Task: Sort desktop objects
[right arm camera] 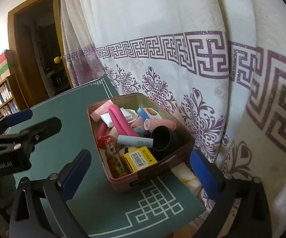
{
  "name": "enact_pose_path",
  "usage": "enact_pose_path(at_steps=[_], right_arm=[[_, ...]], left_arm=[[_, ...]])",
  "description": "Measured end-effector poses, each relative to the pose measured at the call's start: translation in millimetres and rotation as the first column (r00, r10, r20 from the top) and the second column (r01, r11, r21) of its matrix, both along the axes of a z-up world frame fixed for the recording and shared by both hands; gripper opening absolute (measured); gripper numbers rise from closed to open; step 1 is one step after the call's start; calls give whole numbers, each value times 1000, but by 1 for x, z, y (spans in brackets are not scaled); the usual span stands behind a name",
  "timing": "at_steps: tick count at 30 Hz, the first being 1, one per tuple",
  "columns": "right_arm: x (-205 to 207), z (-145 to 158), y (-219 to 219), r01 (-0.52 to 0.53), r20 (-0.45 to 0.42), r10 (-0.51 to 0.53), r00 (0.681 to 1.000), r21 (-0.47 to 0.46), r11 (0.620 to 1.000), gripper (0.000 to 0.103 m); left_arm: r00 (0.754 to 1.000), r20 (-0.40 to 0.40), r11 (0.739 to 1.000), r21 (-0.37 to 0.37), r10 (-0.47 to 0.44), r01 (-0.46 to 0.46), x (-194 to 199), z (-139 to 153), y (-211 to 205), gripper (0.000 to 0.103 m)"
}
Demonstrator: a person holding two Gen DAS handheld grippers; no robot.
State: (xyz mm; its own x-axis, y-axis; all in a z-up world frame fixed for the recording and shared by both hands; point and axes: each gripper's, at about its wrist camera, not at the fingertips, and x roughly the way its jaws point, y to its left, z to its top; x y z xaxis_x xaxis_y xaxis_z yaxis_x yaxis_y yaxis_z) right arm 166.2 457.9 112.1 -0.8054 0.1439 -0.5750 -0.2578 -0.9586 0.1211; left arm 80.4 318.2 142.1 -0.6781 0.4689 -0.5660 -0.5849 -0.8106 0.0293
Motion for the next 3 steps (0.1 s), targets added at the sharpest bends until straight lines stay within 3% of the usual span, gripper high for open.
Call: enact_pose_path(at_steps=[3], right_arm=[[1,-1,0,6,3,-6,1000,1,1000,101]], left_arm=[[1000,8,1000,-10,4,-4,-3,-2,-3,102]])
